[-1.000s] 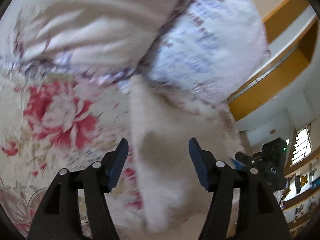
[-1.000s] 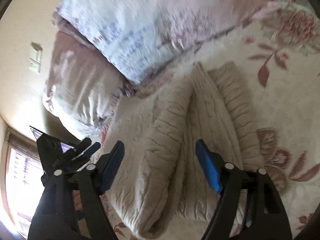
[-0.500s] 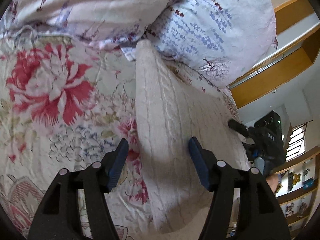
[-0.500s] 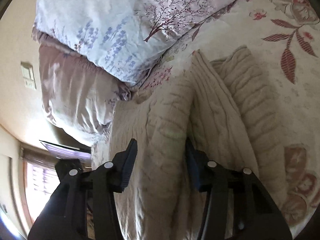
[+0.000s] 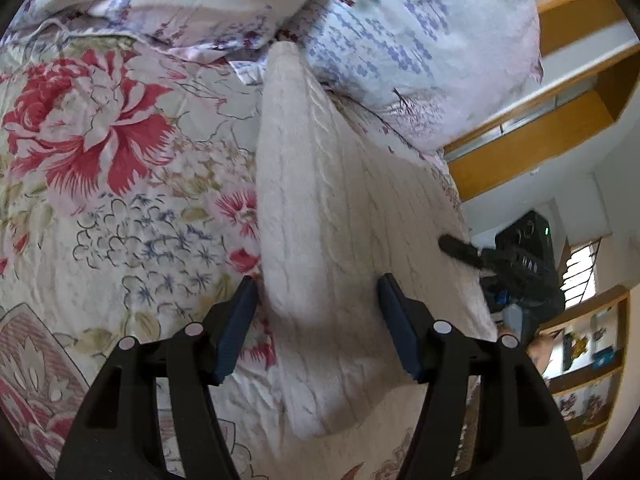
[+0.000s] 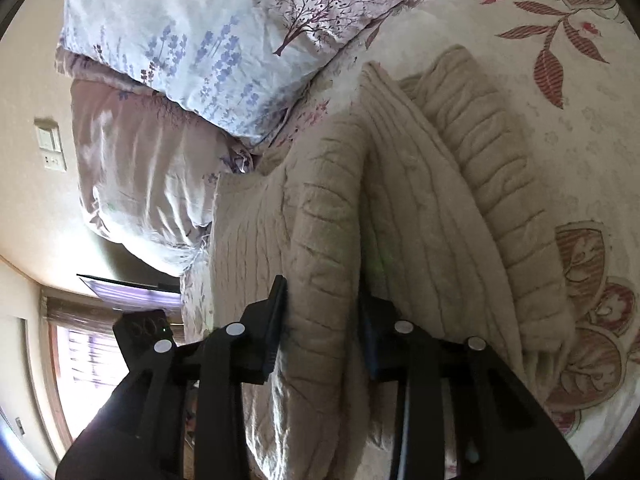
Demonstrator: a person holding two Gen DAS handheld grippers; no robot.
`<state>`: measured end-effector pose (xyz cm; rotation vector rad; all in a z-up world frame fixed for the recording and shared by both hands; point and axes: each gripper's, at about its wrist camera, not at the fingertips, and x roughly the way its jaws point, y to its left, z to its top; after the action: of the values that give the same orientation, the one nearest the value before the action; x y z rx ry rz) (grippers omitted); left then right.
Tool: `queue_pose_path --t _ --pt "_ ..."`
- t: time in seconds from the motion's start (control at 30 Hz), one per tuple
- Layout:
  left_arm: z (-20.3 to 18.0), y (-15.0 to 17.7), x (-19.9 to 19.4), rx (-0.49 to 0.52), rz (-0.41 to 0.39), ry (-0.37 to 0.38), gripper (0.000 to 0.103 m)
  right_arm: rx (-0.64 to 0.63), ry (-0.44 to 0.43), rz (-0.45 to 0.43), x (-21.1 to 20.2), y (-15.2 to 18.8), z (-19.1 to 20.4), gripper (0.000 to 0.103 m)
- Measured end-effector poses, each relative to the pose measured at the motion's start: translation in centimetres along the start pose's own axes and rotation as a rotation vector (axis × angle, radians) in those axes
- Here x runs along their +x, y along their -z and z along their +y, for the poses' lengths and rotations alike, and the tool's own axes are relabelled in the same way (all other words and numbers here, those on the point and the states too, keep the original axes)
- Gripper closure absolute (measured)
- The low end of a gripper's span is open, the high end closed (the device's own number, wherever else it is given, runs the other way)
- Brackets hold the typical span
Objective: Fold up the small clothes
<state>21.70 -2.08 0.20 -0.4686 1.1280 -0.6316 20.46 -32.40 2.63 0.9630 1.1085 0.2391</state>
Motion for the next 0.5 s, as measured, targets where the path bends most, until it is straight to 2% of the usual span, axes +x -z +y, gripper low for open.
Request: queue_pose_path --t 0.07,0.1,0.2,0.37,0.5 --pt "-0.2 0.0 0.1 0.002 -0.002 -0.003 0.04 0.024 -0.032 0.007 0.4 -0.5 -0.3 0.069" --pt "-0.2 -0.1 0.1 -0.002 -0.001 0.0 0.04 0.02 -0.037 -0.004 0.5 -0.7 -0.4 0.077" --pt "0.1 -0.5 0.1 -0.026 0.011 0.021 0.04 -0.104 0.032 -0.078 0.4 -0.6 1.5 0.084" --pt "0.9 -0.9 -0.7 -0.081 0.018 0.063 0.039 -0.533 0.225 -0.268 -0.8 2.1 9.1 0.086" --pt "0.8 -0.9 -1.2 -0.09 0.007 0.073 0.037 -0.894 0.377 -0.404 -0.6 6.1 14.5 0.086"
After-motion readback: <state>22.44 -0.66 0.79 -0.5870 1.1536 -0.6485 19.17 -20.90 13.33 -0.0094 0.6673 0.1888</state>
